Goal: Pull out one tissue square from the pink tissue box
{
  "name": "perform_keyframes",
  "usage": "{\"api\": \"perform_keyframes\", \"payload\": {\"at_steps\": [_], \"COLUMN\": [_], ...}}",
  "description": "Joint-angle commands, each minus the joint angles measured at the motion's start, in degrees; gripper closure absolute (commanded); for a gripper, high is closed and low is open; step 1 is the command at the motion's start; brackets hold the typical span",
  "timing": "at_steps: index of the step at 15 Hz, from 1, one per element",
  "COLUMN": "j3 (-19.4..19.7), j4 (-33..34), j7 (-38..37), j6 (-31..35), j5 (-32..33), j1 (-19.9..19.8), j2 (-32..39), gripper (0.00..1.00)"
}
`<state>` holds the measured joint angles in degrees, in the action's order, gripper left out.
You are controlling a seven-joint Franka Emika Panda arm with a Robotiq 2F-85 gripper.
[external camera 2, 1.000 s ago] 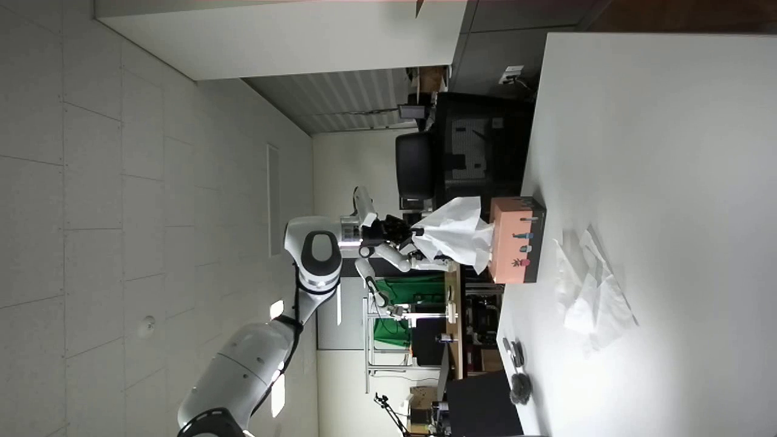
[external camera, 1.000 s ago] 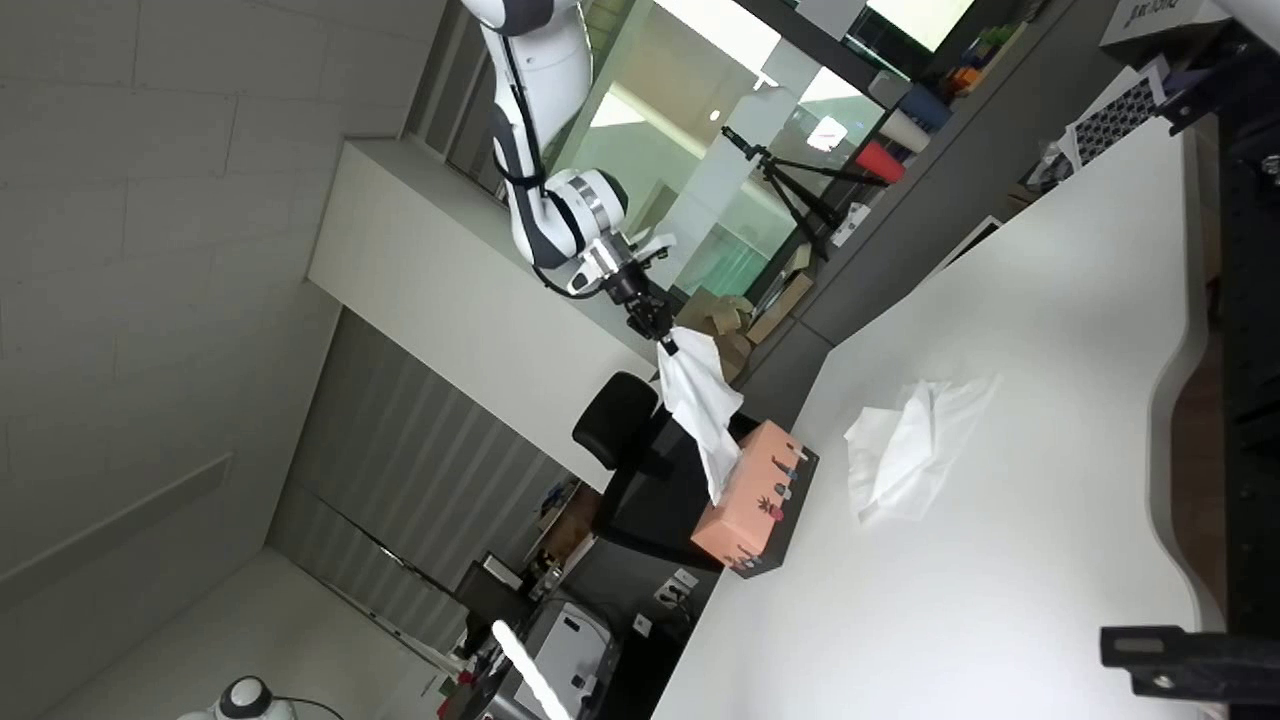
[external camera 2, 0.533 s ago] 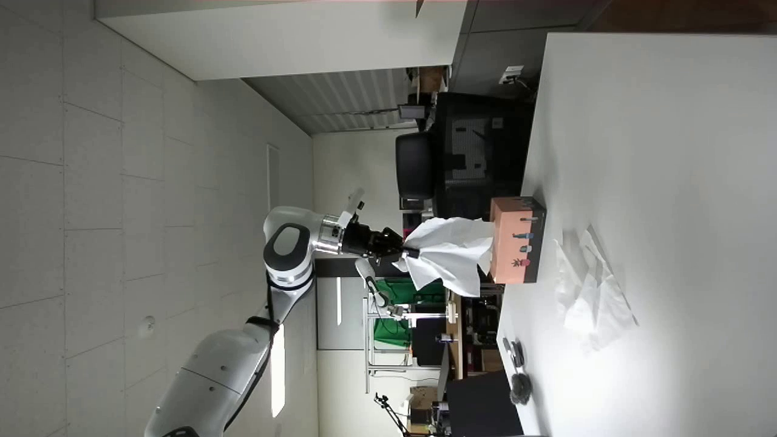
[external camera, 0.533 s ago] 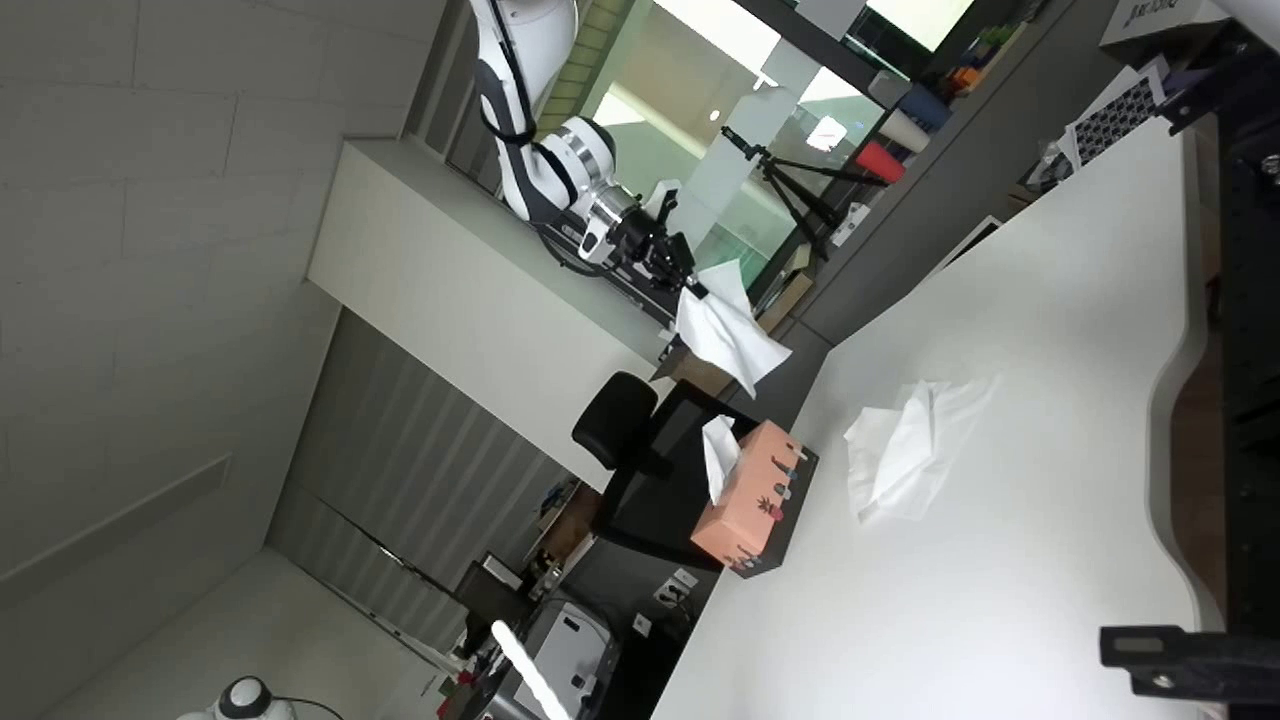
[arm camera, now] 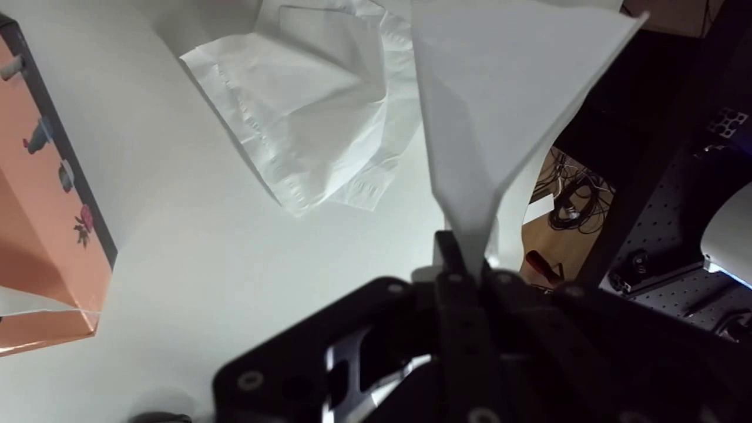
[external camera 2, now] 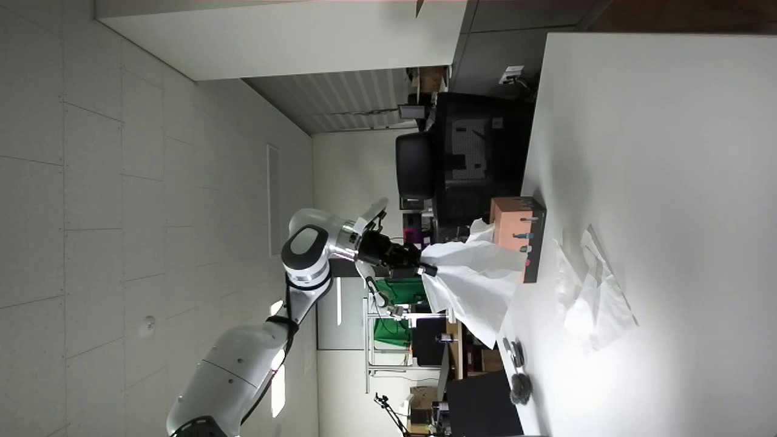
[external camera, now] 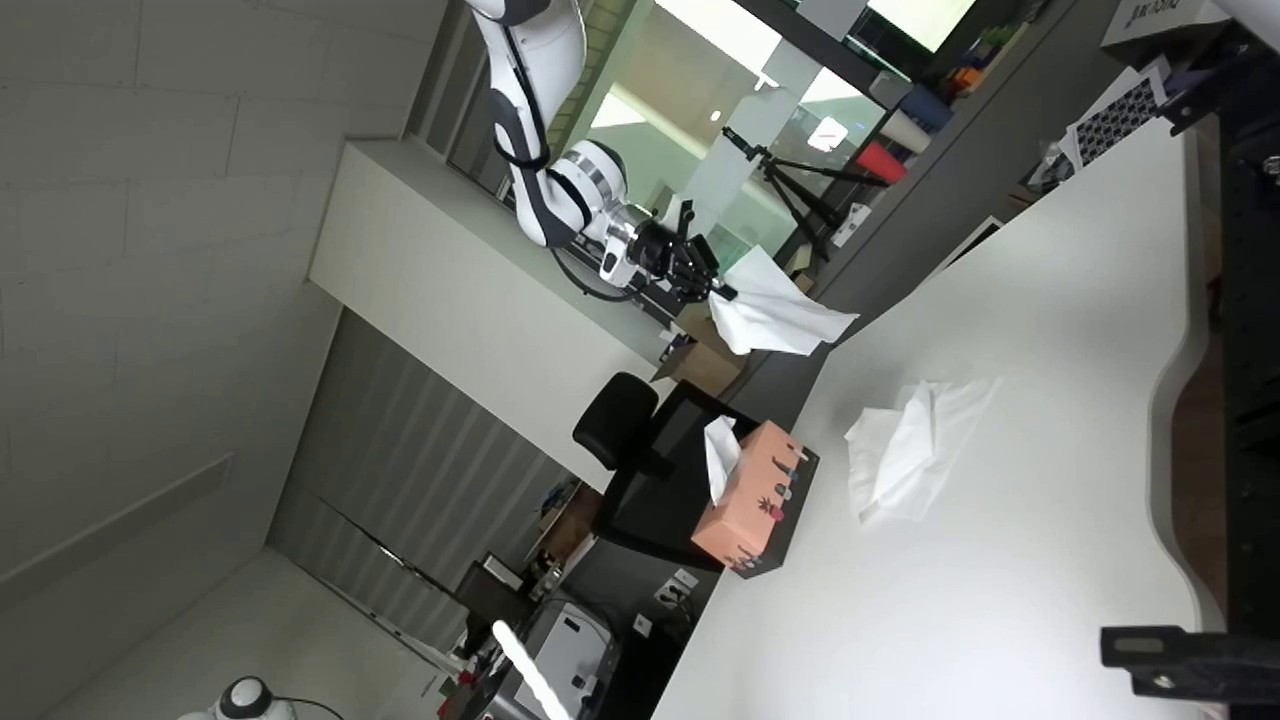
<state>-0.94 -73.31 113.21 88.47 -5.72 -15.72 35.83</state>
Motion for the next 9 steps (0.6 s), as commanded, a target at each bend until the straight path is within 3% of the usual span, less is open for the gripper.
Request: {"api": "perform_keyframes", "payload": {"at_steps": [1,2,3,9], "j3": [-0.2,-0.2,-0.3,-0.4], "j4": [5.8,6.1,2.1,2.2], "j7": [-4.8,-6.7,-3.0,-2.9], "j6": [0.1,2.5,1.6,2.3], "j5": [-1.3,-1.7,-0.9,-0.8], "j1": [2.2,2.9,1.9,2.0], "j2": [6.7,8.1,4.6,5.6], "gripper": [1.00,1.00,1.00,0.99]}}
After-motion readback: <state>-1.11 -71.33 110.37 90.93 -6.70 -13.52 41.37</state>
